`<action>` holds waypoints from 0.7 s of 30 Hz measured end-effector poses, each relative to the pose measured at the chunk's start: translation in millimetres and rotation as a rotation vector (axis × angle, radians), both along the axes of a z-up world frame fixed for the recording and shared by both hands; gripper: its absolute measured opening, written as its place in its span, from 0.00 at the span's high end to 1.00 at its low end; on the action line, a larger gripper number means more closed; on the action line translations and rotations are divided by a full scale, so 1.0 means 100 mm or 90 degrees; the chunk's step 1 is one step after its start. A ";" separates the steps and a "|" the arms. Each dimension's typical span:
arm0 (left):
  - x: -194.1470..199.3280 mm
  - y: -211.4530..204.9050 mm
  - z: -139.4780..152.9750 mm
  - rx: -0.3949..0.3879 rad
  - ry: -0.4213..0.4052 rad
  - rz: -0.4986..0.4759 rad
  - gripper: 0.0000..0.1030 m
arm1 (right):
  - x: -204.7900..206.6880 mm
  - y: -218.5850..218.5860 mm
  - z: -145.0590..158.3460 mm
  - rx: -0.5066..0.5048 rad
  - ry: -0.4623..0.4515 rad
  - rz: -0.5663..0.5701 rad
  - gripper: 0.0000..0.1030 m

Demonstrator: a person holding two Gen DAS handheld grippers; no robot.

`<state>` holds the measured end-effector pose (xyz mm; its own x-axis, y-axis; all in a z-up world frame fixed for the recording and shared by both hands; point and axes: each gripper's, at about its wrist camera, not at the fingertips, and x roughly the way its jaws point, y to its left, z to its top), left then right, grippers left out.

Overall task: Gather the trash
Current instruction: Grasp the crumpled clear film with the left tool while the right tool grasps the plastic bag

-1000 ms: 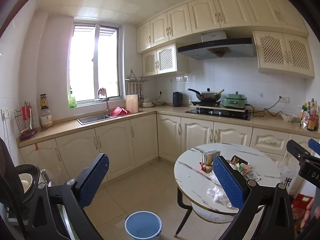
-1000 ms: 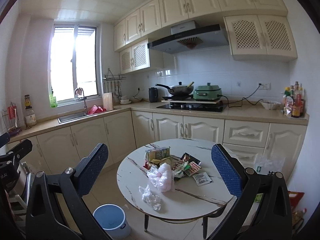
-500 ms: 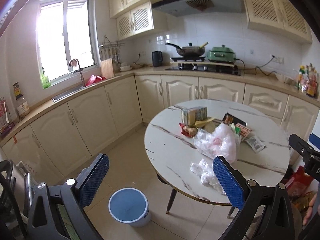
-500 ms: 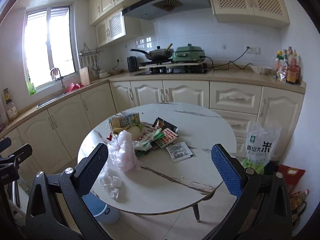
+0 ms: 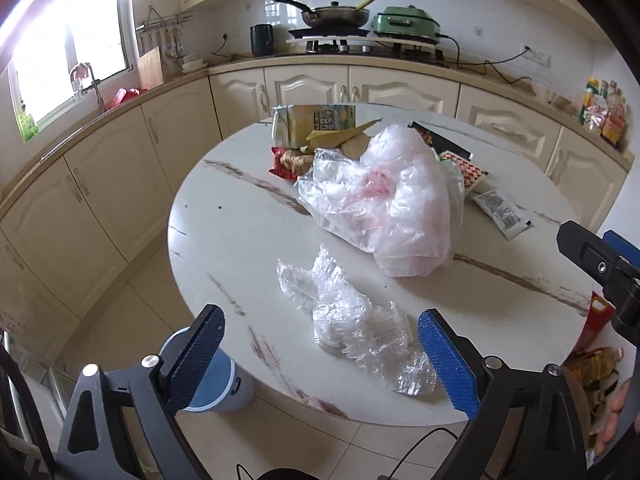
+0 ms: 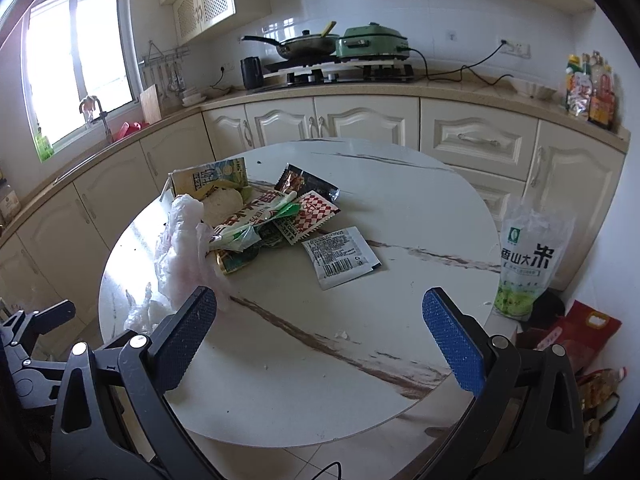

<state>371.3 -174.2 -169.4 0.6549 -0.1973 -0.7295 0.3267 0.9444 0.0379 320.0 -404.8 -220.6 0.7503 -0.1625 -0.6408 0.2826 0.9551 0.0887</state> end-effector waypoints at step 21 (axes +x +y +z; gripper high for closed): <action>0.61 1.17 0.05 -0.154 0.014 -0.087 0.82 | 1.02 0.66 -0.31 0.057 0.032 0.107 0.00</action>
